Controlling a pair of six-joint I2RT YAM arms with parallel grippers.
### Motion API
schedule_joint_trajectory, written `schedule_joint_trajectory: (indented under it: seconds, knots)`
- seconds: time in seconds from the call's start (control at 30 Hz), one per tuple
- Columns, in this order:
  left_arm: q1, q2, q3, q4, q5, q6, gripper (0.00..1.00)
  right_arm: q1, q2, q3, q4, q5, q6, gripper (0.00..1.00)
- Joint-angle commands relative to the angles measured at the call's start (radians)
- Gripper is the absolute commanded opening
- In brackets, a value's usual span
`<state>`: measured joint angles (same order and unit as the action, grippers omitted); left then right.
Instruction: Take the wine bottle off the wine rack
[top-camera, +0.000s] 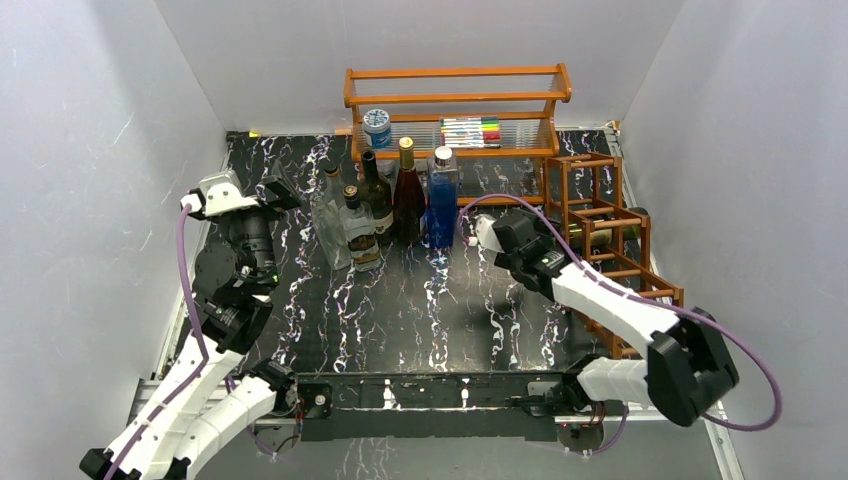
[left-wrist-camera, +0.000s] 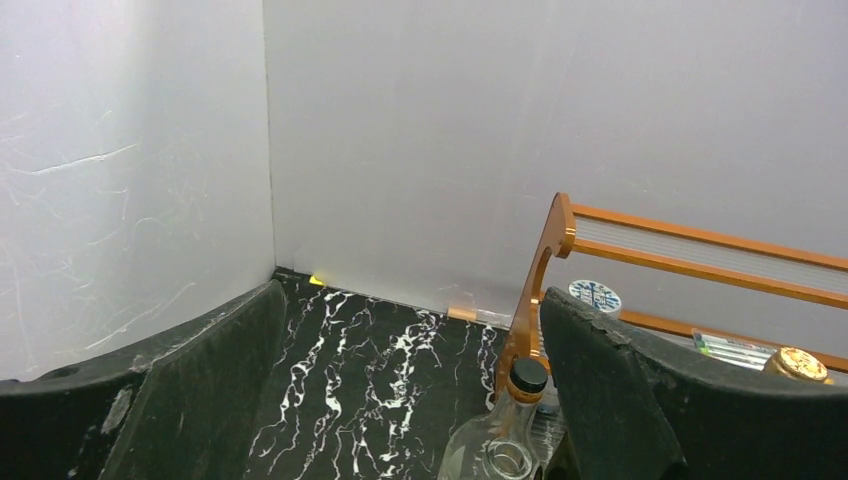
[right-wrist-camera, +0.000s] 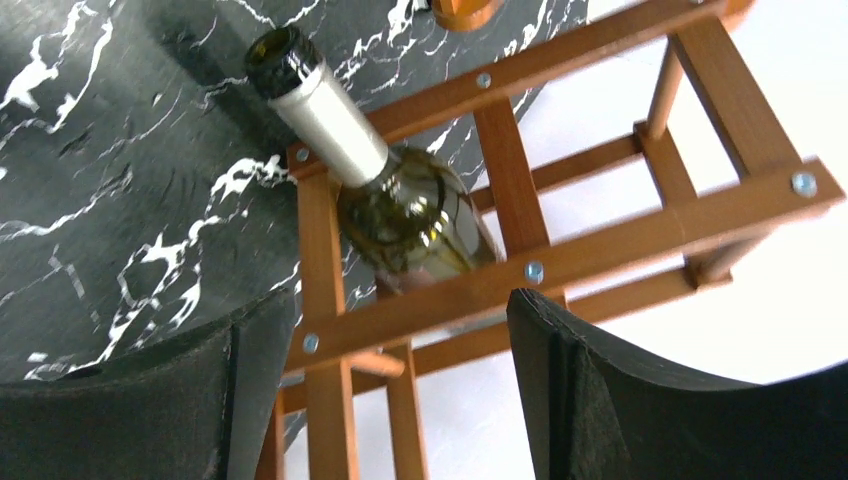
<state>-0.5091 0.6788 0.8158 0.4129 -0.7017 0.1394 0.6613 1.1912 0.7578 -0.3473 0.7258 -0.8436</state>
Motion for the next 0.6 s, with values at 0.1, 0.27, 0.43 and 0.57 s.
schedule_joint_trajectory:
  seconds: [0.1,0.27,0.43,0.57]
  knots:
    - [-0.017,-0.006,-0.026,0.115,-0.032,0.051,0.98,-0.107,0.168,0.027,0.328,-0.123,-0.229,0.88]
    - [-0.027,0.013,-0.033,0.123,-0.029,0.065,0.98,-0.137,0.281,0.006,0.321,-0.156,-0.336,0.89]
    - [-0.037,0.013,-0.041,0.137,-0.03,0.068,0.98,-0.158,0.313,-0.046,0.395,-0.167,-0.362,0.94]
    - [-0.04,0.001,-0.036,0.12,-0.018,0.057,0.98,-0.175,0.349,-0.063,0.501,-0.138,-0.391,0.98]
